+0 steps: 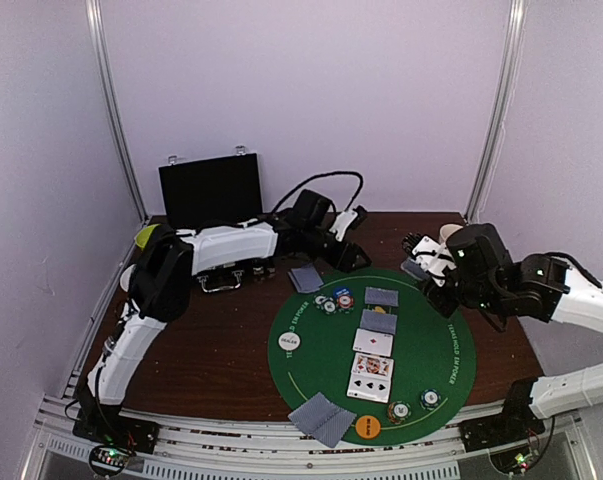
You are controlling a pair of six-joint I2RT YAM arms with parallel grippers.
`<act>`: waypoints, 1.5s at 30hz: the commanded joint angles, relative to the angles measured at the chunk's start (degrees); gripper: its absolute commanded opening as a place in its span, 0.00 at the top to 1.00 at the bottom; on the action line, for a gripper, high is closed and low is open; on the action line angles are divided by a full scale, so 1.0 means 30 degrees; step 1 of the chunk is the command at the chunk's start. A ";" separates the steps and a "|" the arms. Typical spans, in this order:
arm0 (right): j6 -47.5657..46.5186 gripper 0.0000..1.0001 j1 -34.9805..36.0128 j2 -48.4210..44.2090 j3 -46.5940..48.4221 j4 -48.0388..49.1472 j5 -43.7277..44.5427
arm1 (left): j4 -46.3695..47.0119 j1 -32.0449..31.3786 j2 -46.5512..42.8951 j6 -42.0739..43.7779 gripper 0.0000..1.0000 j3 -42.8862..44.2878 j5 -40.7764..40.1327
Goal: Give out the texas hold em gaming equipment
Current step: Distribute the poker card in the community card area, then place the poker card on the poker table mat.
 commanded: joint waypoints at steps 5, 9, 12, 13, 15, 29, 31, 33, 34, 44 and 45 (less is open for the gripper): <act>-0.1154 0.56 -0.5887 0.0791 -0.2007 0.1610 -0.3034 | 0.1979 0.1259 -0.8616 -0.0241 0.28 -0.4377 -0.0489; -0.1184 0.55 -0.8173 0.1931 -0.2567 0.1829 -0.5829 | 0.2275 0.1677 -1.2624 0.0953 0.23 -0.8476 -0.1536; -0.1076 0.56 -0.9062 0.3427 -0.2884 0.1752 -0.5884 | 0.2086 0.2060 -1.5514 0.1589 0.20 -1.1328 -0.2672; -0.1076 0.56 -0.9259 0.3872 -0.3016 0.1745 -0.5984 | 0.2130 0.2248 -1.6478 0.1642 0.19 -1.2185 -0.2858; -0.1244 0.56 -0.9655 0.4591 -0.3411 0.2104 -0.6070 | 0.2370 0.2656 -1.8192 0.1625 0.17 -1.3920 -0.3410; -0.1597 0.55 -1.0832 0.8117 -0.4374 0.3054 -0.6550 | 0.2164 0.4040 -2.2610 0.2236 0.11 -1.7071 -0.5395; -0.1584 0.55 -1.0924 0.8416 -0.4286 0.3081 -0.6549 | 0.2125 0.4048 -2.2750 0.2299 0.11 -1.7089 -0.5553; -0.1498 0.52 -1.1023 0.8692 -0.4181 0.3005 -0.6638 | 0.2124 0.4048 -2.2878 0.2355 0.11 -1.7171 -0.5736; -0.1436 0.51 -1.1053 0.8837 -0.4101 0.2869 -0.6755 | 0.2128 0.4042 -2.2914 0.2404 0.11 -1.7186 -0.5786; -0.1570 0.11 -1.1120 0.9576 -0.3668 0.2082 -0.6742 | 0.2021 0.4065 -2.3183 0.2686 0.10 -1.7129 -0.6162; -0.1544 0.05 -1.1135 0.9581 -0.3634 0.2023 -0.6644 | 0.1994 0.4063 -2.3201 0.2691 0.10 -1.7129 -0.6239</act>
